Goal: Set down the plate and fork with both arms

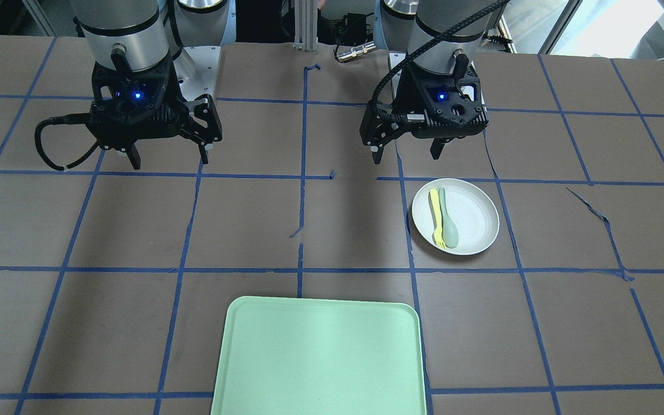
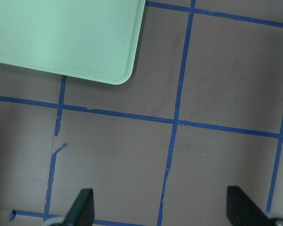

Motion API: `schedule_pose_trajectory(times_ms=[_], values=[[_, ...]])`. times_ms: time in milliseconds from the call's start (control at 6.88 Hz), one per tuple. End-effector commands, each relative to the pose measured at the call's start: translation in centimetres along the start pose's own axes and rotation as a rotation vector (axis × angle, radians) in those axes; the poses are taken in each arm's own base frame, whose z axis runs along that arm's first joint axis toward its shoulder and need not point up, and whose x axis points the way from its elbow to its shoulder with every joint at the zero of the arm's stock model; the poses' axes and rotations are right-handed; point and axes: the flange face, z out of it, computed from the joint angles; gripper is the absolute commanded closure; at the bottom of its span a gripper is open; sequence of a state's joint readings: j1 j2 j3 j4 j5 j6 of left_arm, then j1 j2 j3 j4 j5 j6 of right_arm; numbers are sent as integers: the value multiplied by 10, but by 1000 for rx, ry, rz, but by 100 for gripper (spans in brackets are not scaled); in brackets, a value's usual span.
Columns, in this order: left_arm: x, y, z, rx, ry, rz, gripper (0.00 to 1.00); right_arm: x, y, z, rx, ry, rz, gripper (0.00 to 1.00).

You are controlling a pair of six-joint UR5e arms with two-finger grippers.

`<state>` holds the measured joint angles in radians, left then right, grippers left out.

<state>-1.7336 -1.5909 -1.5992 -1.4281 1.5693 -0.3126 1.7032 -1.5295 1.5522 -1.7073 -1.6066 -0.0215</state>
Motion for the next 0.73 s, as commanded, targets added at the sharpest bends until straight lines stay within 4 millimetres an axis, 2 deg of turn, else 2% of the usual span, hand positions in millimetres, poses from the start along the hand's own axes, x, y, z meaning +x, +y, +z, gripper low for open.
schedule_pose_trajectory(times_ms=[0, 291, 581], values=[[0, 1, 2, -3, -1, 3, 0, 0, 0, 1, -2, 1, -1, 0], [-3, -2, 3, -4, 1, 47, 0, -1, 0, 1, -2, -1, -1, 0], [-4, -1, 3, -4, -5, 166, 0, -1, 0, 0, 0, -1, -1, 0]])
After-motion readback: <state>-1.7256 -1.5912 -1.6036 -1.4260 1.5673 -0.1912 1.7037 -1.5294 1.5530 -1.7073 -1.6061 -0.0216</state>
